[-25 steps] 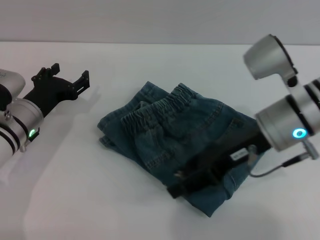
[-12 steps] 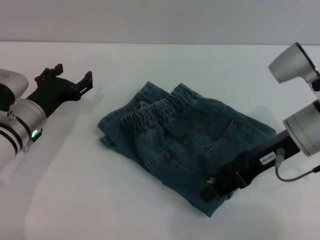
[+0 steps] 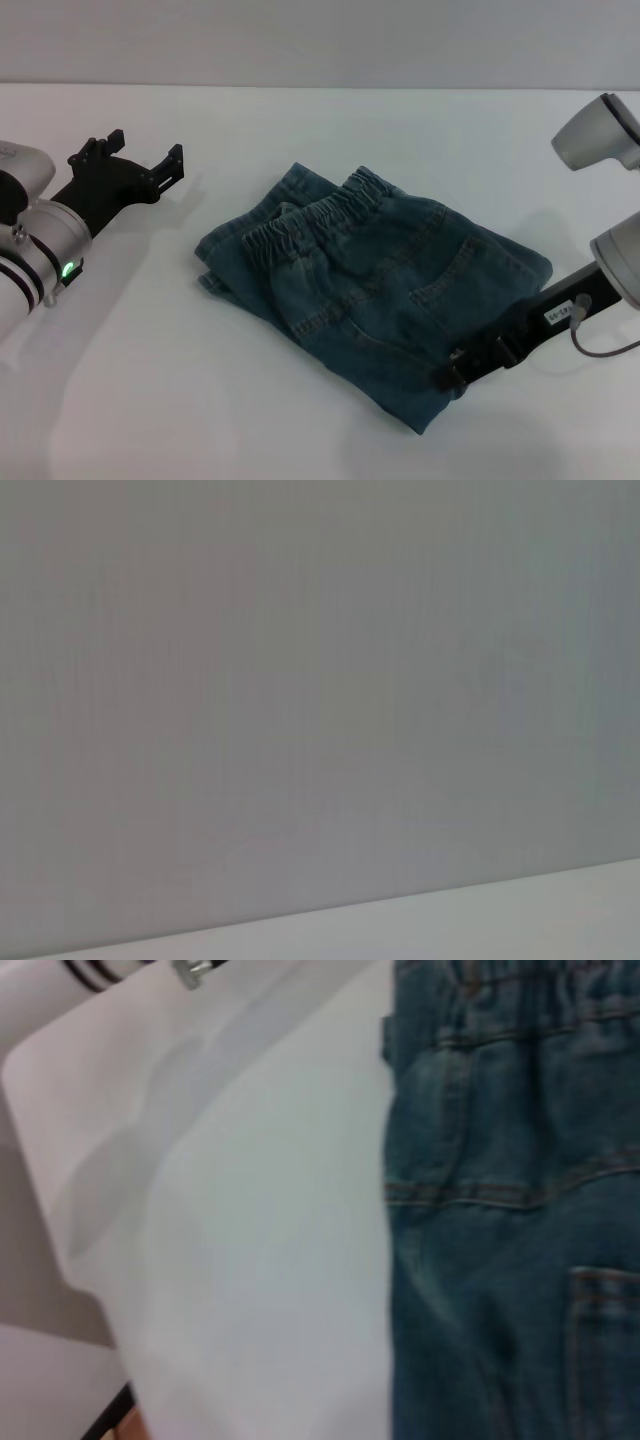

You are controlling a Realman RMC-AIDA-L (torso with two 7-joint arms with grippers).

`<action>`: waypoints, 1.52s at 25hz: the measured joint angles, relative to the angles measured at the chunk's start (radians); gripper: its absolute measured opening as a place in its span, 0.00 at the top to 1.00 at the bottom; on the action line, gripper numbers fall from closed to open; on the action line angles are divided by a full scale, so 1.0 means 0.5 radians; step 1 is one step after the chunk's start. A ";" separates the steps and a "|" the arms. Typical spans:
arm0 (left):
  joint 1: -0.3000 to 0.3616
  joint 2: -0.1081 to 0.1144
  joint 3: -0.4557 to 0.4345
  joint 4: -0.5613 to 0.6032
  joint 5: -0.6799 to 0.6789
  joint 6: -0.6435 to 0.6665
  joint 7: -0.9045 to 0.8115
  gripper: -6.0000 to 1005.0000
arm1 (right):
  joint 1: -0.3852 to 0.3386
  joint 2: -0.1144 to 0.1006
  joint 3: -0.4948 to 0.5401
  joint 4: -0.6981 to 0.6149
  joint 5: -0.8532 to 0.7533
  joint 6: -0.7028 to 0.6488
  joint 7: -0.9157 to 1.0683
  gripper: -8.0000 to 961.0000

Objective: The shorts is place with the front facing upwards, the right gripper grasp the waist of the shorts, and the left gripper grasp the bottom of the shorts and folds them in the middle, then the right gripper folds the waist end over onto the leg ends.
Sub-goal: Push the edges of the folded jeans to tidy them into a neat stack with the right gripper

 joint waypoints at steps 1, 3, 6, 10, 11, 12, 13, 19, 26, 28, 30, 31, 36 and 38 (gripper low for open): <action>0.001 0.000 0.000 0.000 0.000 0.002 0.000 0.16 | 0.001 -0.001 0.011 0.001 -0.017 0.013 0.003 0.37; 0.003 0.000 0.000 0.000 0.000 0.005 0.000 0.16 | 0.004 -0.006 0.032 0.003 -0.067 0.064 0.012 0.37; 0.005 0.000 0.000 0.000 0.000 0.009 0.000 0.16 | 0.007 -0.010 0.058 0.003 -0.123 0.138 0.017 0.37; 0.011 0.000 0.000 0.000 0.000 0.009 0.000 0.16 | 0.011 -0.017 0.094 0.003 -0.162 0.228 0.020 0.37; 0.012 0.000 0.000 0.000 0.000 0.009 0.000 0.16 | 0.011 -0.018 0.100 0.003 -0.167 0.249 0.020 0.37; 0.014 0.000 0.000 0.000 0.000 0.009 0.000 0.16 | 0.012 -0.021 0.111 0.003 -0.178 0.292 0.022 0.37; 0.015 0.000 0.000 0.000 0.000 0.009 0.000 0.16 | 0.012 -0.021 0.111 0.003 -0.178 0.292 0.022 0.37; 0.018 0.003 0.000 -0.003 0.000 0.009 0.000 0.16 | 0.022 -0.026 0.152 0.002 -0.249 0.438 0.023 0.37; 0.020 0.004 0.000 -0.016 0.000 0.008 -0.002 0.16 | 0.019 -0.026 0.216 -0.009 -0.272 0.643 0.021 0.37; 0.018 0.005 -0.002 -0.018 0.000 0.009 -0.002 0.16 | 0.010 -0.026 0.229 -0.008 -0.267 0.719 0.002 0.37; 0.019 0.006 -0.009 -0.020 0.000 0.008 -0.002 0.16 | 0.002 -0.022 0.252 -0.010 -0.261 0.756 -0.037 0.37; 0.020 0.006 -0.012 -0.021 0.000 0.008 -0.003 0.16 | -0.008 -0.015 0.270 -0.024 -0.254 0.756 -0.075 0.37; 0.052 0.009 -0.041 -0.005 -0.027 0.054 -0.004 0.16 | -0.169 0.056 0.313 -0.225 -0.044 0.708 -0.349 0.37; 0.081 0.010 -0.059 0.001 -0.077 0.189 -0.005 0.16 | -0.288 0.080 0.316 -0.328 0.167 0.705 -0.537 0.37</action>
